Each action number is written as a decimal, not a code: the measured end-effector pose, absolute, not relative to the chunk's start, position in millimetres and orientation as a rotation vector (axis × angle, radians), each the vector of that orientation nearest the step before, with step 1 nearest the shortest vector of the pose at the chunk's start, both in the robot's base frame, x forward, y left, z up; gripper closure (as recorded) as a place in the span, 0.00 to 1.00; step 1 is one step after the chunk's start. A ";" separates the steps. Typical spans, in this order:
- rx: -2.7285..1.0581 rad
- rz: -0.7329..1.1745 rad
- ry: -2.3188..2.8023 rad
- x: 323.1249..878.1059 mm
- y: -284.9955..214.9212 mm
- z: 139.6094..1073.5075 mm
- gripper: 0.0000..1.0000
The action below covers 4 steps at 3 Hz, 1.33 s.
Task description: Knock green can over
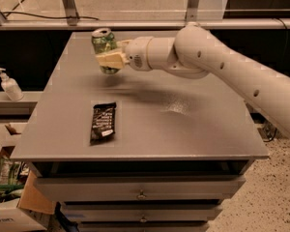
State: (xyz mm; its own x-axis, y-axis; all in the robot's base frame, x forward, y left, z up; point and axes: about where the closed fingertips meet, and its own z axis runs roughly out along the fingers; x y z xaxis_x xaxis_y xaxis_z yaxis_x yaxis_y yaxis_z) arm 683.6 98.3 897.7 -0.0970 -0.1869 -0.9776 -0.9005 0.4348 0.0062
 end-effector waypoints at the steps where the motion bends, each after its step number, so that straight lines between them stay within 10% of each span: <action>1: -1.092 0.716 1.662 692.2 66.5 895.8 1.00; 4: -1.441 0.445 1.920 705.0 -17.3 881.1 1.00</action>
Offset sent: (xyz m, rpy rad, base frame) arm 0.0276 -0.1271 -0.0159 -0.4934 0.0981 0.0342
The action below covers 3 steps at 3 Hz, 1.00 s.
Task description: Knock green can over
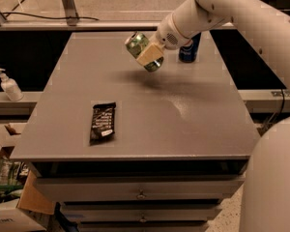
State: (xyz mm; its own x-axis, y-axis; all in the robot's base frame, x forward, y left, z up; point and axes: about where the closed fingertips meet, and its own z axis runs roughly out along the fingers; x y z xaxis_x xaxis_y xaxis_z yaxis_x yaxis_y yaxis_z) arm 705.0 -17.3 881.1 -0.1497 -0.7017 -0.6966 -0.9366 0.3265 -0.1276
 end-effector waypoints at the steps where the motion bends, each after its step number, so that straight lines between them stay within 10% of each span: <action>1: -1.553 0.371 1.922 701.1 -14.3 882.7 1.00; 3: -1.829 0.258 1.879 695.3 14.8 871.1 1.00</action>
Offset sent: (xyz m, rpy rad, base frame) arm -0.0112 0.0345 -0.0013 -0.3085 -0.0434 0.2269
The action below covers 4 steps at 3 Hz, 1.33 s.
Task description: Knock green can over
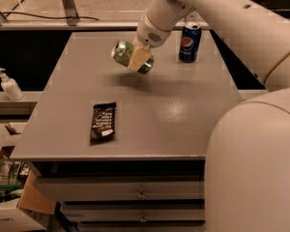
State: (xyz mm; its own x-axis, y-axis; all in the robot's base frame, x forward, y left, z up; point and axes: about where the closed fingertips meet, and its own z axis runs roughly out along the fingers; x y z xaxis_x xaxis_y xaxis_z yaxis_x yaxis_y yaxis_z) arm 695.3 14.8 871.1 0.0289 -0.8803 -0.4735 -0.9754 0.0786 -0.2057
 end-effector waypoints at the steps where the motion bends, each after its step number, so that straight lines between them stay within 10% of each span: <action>1: -1.943 0.215 1.869 691.9 20.4 862.9 1.00; 4: -2.077 0.204 1.845 683.8 29.7 849.9 0.36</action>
Offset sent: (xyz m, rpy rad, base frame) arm -0.0110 0.0086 -0.0161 -0.1962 0.0338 0.1466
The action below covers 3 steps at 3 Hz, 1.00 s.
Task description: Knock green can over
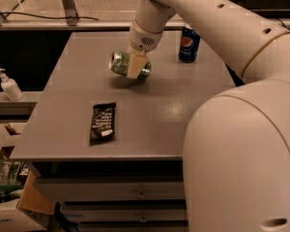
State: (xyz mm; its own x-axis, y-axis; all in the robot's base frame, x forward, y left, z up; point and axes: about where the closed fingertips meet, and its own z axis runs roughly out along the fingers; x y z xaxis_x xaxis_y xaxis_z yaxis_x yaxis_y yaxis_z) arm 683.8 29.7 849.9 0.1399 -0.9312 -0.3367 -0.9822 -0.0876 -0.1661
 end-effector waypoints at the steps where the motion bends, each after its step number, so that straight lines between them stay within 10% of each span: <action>1: -2.085 0.212 1.836 682.8 32.2 848.7 0.13; 3: -2.089 0.221 1.825 682.8 35.0 848.7 0.00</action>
Offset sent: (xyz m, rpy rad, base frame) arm -0.0015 0.0033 0.0051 0.0150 -0.0033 0.0197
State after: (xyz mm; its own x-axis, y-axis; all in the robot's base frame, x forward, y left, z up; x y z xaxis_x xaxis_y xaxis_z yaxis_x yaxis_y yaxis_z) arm 682.8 35.0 848.7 0.1549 -0.9255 -0.3456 -0.9812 -0.1033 -0.1631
